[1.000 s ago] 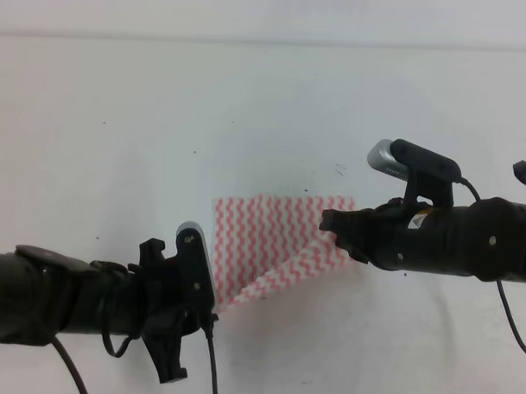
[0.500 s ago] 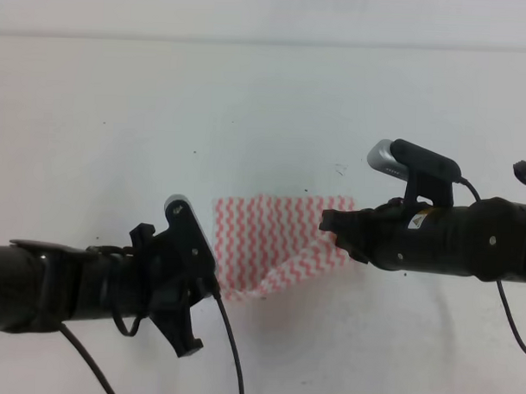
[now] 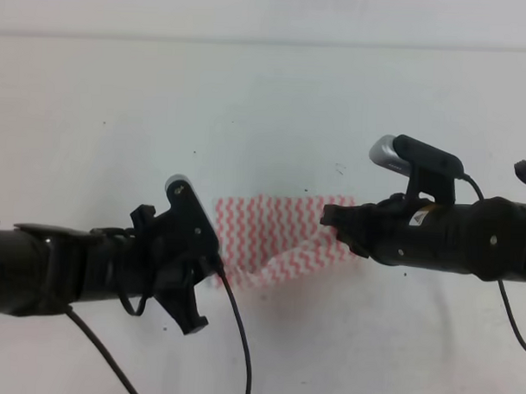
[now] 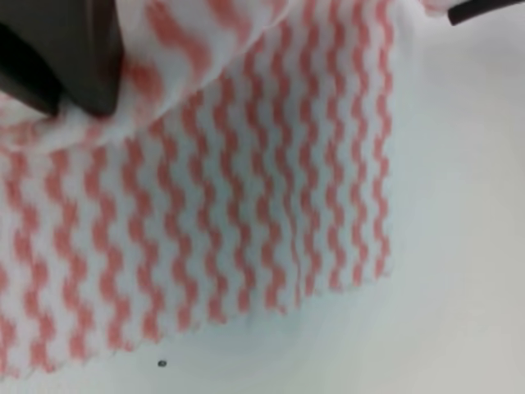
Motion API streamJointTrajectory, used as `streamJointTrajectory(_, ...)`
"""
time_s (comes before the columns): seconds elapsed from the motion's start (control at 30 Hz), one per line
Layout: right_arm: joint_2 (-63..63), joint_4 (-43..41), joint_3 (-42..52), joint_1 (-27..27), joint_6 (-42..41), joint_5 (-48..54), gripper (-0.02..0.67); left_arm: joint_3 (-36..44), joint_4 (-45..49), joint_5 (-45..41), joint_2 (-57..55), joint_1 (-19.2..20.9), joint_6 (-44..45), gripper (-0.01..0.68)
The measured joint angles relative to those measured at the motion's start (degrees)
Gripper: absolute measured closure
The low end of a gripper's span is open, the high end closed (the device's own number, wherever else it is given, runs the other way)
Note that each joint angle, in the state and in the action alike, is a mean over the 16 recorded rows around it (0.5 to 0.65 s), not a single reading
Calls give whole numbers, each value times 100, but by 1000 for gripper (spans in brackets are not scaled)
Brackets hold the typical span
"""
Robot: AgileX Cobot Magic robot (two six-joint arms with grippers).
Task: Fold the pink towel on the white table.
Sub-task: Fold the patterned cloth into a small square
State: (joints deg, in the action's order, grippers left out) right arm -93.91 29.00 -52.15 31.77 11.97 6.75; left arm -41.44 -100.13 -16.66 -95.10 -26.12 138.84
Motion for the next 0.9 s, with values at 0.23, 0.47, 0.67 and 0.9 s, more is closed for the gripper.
streamJointTrajectory(0.23,-39,6,1,-46,4,-62,651,-215,-1,184,-101,0,-134,673)
streamJointTrajectory(0.47,-149,12,-20,-80,5,-112,651,-401,1,316,-201,0,-251,673)
streamJointTrajectory(0.67,-237,7,-89,-91,3,-144,651,-504,-1,369,-272,0,-264,673)
streamJointTrajectory(0.9,-293,-2,-180,-109,1,-149,651,-612,-3,389,-418,0,-230,673)
